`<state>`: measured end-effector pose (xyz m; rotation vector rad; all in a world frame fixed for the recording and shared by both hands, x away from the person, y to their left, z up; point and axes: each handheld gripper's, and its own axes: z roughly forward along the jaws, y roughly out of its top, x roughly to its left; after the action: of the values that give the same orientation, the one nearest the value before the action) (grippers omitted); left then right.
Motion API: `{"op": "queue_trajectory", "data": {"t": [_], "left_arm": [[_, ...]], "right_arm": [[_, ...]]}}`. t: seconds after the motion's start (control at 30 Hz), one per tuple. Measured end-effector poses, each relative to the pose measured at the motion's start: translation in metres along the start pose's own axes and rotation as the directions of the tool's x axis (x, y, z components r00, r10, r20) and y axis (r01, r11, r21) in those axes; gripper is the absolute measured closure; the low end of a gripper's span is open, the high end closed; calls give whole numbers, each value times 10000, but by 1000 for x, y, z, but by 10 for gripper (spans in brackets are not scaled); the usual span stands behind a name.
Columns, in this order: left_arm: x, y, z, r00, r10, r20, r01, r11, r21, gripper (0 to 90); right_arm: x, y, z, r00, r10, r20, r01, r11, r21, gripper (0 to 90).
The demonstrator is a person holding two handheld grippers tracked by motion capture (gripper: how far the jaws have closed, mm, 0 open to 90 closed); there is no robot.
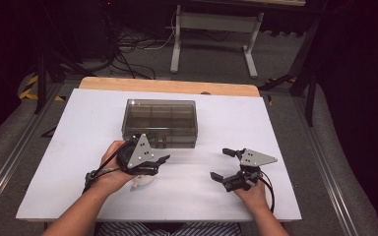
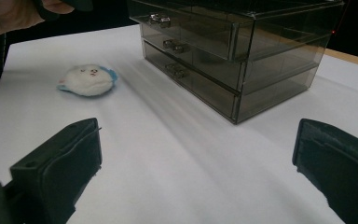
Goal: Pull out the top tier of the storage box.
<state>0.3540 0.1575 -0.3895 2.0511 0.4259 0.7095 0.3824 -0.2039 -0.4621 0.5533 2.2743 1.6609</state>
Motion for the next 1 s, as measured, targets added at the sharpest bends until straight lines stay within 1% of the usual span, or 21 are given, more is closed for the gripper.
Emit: {"op": "queue_trajectory", "data": {"t": [0.13,0.2,0.23,0.27,0.3,0.37,0.5,0.53,0.57,0.6,0.63,0.67,0.73,0.77,0.8,0.83,0.87,0.9,0.93,0.97,1.0], "left_arm": [[5,-1,-2,9965,-674,487,686,9974,-221,229],[8,-2,-2,9911,-1043,825,1077,9935,-379,217],[8,-2,-2,9911,-1043,825,1077,9935,-379,211],[11,-3,-2,9859,-1307,1049,1365,9894,-500,204],[11,-3,-2,9859,-1307,1049,1365,9894,-500,199],[15,-4,-3,9760,-1685,1377,1788,9817,-659,188],[20,-5,-4,9619,-1965,1904,2148,9733,-808,171],[20,-5,-4,9619,-1965,1904,2148,9733,-808,165],[23,-5,-3,9487,-2256,2215,2478,9657,-778,157],[23,-5,-3,9487,-2256,2215,2478,9657,-778,139],[25,-5,-2,9358,-2625,2353,2858,9557,-704,125],[25,-5,-2,9358,-2625,2353,2858,9557,-704,113],[27,-6,0,9219,-3056,2383,3241,9451,-416,92],[27,-6,0,9219,-3056,2383,3241,9451,-416,82],[28,-6,0,9135,-3147,2579,3364,9407,-436,82],[31,-7,0,8945,-3377,2929,3703,9268,-621,65],[31,-7,0,8945,-3377,2929,3703,9268,-621,59],[33,-8,0,8872,-3440,3075,3827,9209,-739,53],[37,-9,0,8658,-3664,3408,4204,9020,-984,49],[38,-10,-1,8584,-3714,3539,4326,8948,-1102,44],[38,-10,-1,8584,-3714,3539,4326,8948,-1102,38]], "right_arm": [[0,0,0,10000,-8,5,8,10000,-4,17],[0,0,0,10000,-2,-8,2,10000,-9,17],[0,0,0,10000,-5,-8,5,10000,-5,17],[0,0,0,10000,-6,-8,6,10000,-7,17],[0,0,0,10000,-6,-8,6,10000,-7,17],[0,0,0,10000,-1,-7,1,10000,-6,17],[0,0,0,10000,-4,-13,4,10000,-3,17],[0,0,0,10000,-7,-14,7,10000,-3,17],[0,0,0,10000,-7,-15,7,10000,-2,17],[0,0,0,10000,-7,-15,7,10000,-2,17],[0,0,0,10000,-8,-18,8,10000,-3,17],[0,0,0,10000,-8,-18,8,10000,-3,17],[0,0,0,10000,2,-18,-2,10000,0,17],[0,0,0,10000,2,-17,-2,10000,-1,17],[0,0,0,10000,2,-17,-2,10000,-1,17],[0,0,0,10000,3,-10,-3,10000,3,17],[0,0,0,10000,3,-10,-3,10000,3,17],[0,0,0,10000,19,-2,-19,10000,3,17],[0,0,0,10000,24,3,-24,10000,4,17],[0,0,0,10000,27,9,-27,10000,6,17],[0,0,0,10000,25,12,-25,10000,9,17]]}}
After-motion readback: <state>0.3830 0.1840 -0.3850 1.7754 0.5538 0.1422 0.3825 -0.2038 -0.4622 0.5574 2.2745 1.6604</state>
